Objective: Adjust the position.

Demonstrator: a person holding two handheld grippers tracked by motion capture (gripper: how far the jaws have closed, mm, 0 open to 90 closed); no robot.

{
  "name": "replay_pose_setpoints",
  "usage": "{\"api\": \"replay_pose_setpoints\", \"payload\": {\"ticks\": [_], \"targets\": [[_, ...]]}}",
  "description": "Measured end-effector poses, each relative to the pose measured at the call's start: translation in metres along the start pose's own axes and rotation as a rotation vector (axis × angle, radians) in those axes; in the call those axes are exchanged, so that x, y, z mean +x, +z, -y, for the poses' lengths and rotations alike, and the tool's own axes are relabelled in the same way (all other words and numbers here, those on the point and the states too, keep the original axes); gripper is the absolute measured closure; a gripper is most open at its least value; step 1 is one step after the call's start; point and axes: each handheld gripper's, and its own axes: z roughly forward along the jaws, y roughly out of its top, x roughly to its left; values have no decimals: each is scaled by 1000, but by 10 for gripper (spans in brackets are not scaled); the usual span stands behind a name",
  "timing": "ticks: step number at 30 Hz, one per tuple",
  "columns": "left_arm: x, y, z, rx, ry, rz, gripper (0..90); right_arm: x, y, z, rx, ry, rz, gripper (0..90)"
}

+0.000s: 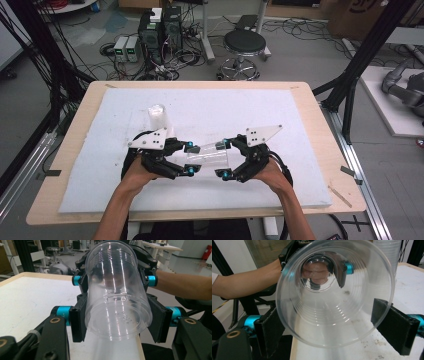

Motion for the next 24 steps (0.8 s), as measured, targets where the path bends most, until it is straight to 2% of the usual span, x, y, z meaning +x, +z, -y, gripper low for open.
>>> {"api": "replay_pose_setpoints", "payload": {"ticks": [5, 24], "targets": [[-1, 3, -1, 4, 5, 8, 417, 1, 2, -1, 0, 6, -11, 140], [-2, 8, -1, 7, 11, 22, 417, 0, 2, -3, -62, 0, -43, 176]]}}
